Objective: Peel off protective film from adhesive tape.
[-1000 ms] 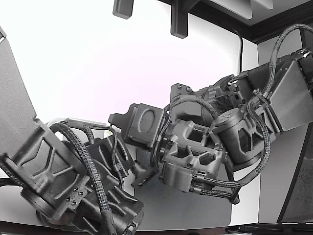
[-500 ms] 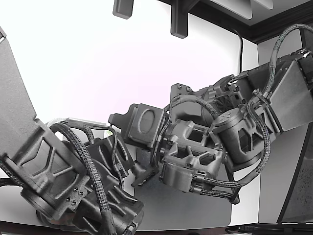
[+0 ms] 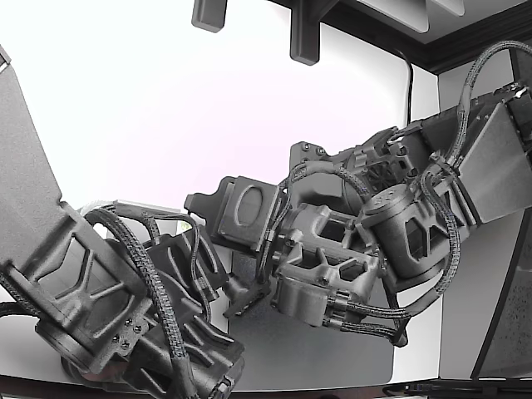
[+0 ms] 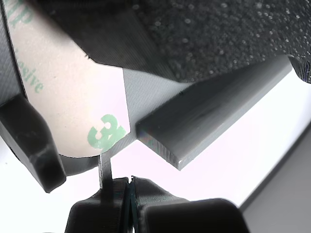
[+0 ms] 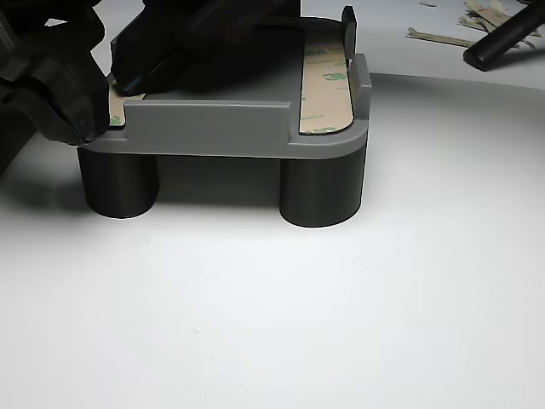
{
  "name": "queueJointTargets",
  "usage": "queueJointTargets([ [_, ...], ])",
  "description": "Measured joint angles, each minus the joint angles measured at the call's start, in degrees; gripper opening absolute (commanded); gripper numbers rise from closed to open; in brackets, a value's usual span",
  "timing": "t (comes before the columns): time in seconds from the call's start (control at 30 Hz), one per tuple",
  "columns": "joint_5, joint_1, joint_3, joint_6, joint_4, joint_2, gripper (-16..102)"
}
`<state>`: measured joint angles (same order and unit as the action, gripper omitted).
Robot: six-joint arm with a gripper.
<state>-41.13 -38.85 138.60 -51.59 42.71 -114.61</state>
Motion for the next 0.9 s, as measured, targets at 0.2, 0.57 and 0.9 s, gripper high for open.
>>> queueJointTargets([
  [0.2,-0.26,0.0,0.0,-0.26,-0.53,0.09,-11],
  [0.57,-0.35,0.0,0.0,-0.35,-0.7,0.09,-11],
  [0.9,0.0,0.0,-0.18,0.0,-0.09,0.09,-11],
])
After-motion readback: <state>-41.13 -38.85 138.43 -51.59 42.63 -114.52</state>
